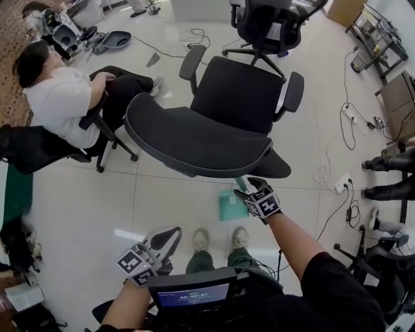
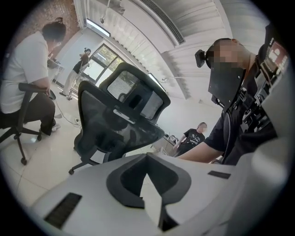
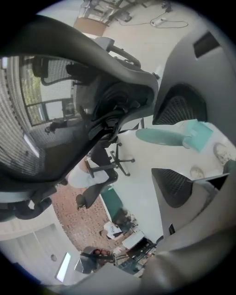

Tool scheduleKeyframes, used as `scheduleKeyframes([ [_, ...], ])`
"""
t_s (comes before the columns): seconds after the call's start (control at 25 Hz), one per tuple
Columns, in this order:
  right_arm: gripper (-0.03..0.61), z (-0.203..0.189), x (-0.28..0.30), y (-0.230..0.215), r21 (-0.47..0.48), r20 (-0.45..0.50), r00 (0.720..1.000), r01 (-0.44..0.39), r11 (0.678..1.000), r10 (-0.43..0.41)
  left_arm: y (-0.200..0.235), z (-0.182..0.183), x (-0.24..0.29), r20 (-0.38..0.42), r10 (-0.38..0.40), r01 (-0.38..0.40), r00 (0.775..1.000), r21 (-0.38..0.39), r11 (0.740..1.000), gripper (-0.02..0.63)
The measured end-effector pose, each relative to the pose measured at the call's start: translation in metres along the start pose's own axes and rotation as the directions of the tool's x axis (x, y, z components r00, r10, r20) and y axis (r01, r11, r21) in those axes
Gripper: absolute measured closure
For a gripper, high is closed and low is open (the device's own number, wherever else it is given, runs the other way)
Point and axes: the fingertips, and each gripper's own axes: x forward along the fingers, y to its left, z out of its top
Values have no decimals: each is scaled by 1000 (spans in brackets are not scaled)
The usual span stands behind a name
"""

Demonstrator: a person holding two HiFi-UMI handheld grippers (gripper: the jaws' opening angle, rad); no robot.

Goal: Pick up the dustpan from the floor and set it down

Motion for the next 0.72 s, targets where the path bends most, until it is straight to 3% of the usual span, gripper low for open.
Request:
scheduleKeyframes([
  [0.16,264,-23,52,-25,16,-38,999,14,1000,-13,23,-26,23,-16,-1,0,1000,-45,999,607],
  [0.32,265,-31,86,-33,15,-7,1000,26,1000,-26,45,-49,33,-39,-10,7,999,-69,998,607],
  [0.4,313,-34,98,-37,-4,23,999,40,999,-40,54,-60,38,-40,-14,11,999,-75,997,607],
  [0.52,443,-40,109,-44,-6,63,996,70,998,-69,61,-74,39,-32,-19,16,999,-93,996,607],
  [0.72,451,-38,116,-37,19,86,994,62,998,-64,77,-83,24,-26,-22,19,999,-119,993,607],
])
